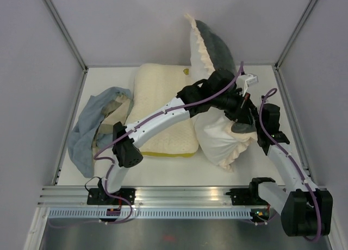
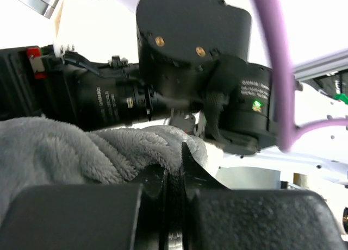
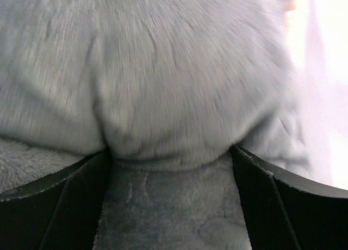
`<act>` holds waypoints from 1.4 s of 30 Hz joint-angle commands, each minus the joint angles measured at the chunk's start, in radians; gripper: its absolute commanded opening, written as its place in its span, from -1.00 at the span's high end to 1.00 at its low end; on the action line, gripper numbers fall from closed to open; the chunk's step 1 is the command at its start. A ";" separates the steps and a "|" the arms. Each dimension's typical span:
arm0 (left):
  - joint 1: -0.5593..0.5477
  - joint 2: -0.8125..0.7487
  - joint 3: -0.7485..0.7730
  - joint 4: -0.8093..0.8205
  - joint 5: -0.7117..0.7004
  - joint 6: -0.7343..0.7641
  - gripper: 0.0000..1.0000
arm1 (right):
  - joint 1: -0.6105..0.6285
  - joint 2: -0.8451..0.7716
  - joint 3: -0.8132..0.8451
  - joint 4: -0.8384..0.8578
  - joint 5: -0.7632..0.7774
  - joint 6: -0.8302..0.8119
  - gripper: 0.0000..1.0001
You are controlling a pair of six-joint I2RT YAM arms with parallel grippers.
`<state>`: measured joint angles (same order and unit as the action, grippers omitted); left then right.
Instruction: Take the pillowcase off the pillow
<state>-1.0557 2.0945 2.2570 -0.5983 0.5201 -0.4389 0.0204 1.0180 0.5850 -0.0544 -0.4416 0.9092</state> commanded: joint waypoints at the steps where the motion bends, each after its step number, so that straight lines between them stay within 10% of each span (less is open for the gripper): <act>1: -0.218 -0.008 0.127 0.414 0.334 -0.120 0.95 | 0.087 -0.054 0.022 -0.172 0.129 -0.033 -0.88; 16: -0.040 0.212 0.208 0.505 0.457 -0.290 0.95 | 0.087 -0.508 0.076 -0.694 0.618 -0.013 -0.93; 25: 0.033 0.312 0.226 0.592 0.529 -0.362 0.95 | 0.087 -0.481 0.459 -0.967 0.964 -0.113 -0.96; 42: 0.091 0.176 0.114 0.514 0.529 -0.272 0.95 | 0.089 -0.558 0.075 -0.802 0.683 -0.024 -0.94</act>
<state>-1.0039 2.4092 2.4149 -0.1459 1.1904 -0.8059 0.0891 0.4309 0.7101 -0.8429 0.4236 0.8822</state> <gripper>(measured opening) 0.066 0.973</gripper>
